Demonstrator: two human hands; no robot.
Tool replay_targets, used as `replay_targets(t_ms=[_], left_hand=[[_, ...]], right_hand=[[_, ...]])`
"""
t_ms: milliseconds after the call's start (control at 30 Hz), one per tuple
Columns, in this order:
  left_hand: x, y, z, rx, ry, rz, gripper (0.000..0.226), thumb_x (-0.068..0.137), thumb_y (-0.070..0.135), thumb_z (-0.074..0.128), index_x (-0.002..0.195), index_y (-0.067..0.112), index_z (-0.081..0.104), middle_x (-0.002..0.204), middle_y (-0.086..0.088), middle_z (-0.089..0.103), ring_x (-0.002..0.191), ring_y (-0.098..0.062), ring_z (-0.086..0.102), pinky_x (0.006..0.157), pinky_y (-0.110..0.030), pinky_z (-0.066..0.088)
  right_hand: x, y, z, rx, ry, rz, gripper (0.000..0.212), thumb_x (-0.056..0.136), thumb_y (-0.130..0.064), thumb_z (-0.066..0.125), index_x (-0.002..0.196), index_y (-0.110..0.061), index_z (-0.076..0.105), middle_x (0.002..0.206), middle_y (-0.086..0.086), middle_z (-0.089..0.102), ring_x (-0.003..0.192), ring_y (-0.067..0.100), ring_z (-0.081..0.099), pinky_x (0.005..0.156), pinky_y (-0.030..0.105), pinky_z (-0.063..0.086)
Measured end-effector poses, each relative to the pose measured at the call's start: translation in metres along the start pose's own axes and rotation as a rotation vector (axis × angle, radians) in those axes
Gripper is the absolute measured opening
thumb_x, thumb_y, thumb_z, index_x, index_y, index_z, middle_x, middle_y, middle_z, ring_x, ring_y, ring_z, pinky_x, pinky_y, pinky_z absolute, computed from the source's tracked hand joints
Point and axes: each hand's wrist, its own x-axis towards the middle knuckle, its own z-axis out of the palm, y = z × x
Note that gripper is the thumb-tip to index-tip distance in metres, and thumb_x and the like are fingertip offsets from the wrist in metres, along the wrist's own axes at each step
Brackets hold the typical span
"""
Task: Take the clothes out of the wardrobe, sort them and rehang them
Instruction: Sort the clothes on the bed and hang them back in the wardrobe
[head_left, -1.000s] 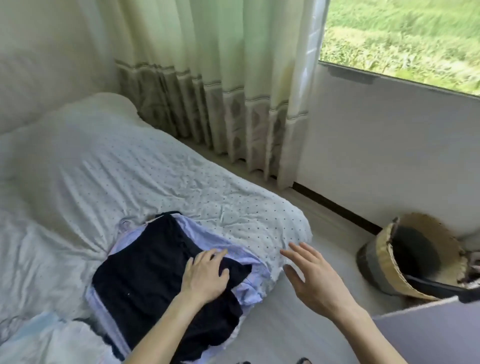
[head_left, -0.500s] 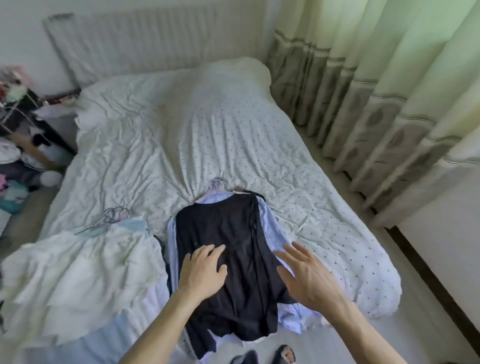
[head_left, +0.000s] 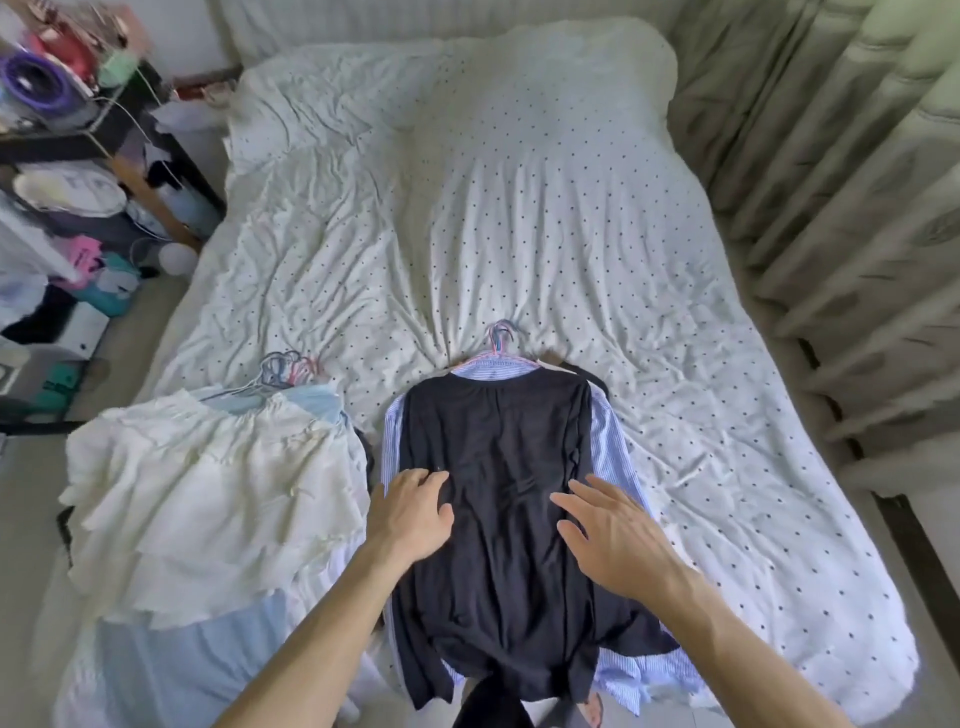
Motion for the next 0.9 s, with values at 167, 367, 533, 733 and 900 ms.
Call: replay_targets(t_ms=[167, 367, 533, 733, 900], left_hand=[[0.095, -0.027, 0.013, 0.026, -0.162, -0.002, 0.053, 0.098, 0.038, 0.043, 0.149, 0.027, 0.039, 0.145, 0.005, 0.048, 0.138, -0.02, 0.04, 0.112, -0.042, 0.034], [0.215, -0.053, 0.031, 0.045, -0.258, -0.029, 0.06, 0.097, 0.035, 0.044, 0.154, 0.025, 0.029, 0.156, -0.007, 0.033, 0.141, -0.028, 0.034, 0.112, -0.043, 0.034], [0.301, -0.064, 0.041, -0.006, -0.087, -0.074, 0.071, 0.096, 0.035, 0.051, 0.158, 0.021, 0.018, 0.161, -0.012, 0.023, 0.142, -0.034, 0.034, 0.113, -0.044, 0.032], [0.365, -0.075, 0.057, -0.015, -0.044, -0.072, 0.049, 0.097, 0.034, 0.053, 0.14, 0.012, 0.047, 0.137, -0.012, 0.051, 0.125, -0.034, 0.051, 0.1, -0.047, 0.042], [0.363, -0.073, 0.048, -0.098, 0.083, -0.054, 0.033, 0.093, 0.022, 0.059, 0.123, 0.008, 0.055, 0.113, -0.019, 0.057, 0.107, -0.041, 0.055, 0.086, -0.05, 0.047]], right_hand=[[0.083, 0.013, 0.028, 0.054, -0.175, 0.108, 0.047, 0.105, -0.037, 0.033, 0.151, -0.028, 0.036, 0.156, -0.006, 0.037, 0.151, 0.02, 0.016, 0.121, 0.035, 0.02], [0.174, 0.037, 0.074, 0.1, -0.333, 0.269, 0.054, 0.103, -0.04, 0.035, 0.156, -0.032, 0.023, 0.164, 0.004, 0.02, 0.151, 0.026, 0.015, 0.121, 0.039, 0.023], [0.212, 0.04, 0.12, 0.043, -0.451, 0.316, 0.067, 0.101, -0.047, 0.038, 0.157, -0.039, 0.003, 0.166, 0.006, -0.011, 0.151, 0.038, 0.005, 0.121, 0.048, 0.019], [0.223, 0.039, 0.152, -0.022, -0.507, 0.317, 0.072, 0.099, -0.046, 0.041, 0.157, -0.036, 0.001, 0.164, 0.007, -0.017, 0.15, 0.042, -0.002, 0.119, 0.053, 0.018], [0.227, 0.049, 0.137, 0.095, -0.537, 0.333, 0.062, 0.101, -0.046, 0.039, 0.157, -0.038, 0.012, 0.166, 0.001, -0.008, 0.152, 0.034, 0.0, 0.122, 0.048, 0.018]])
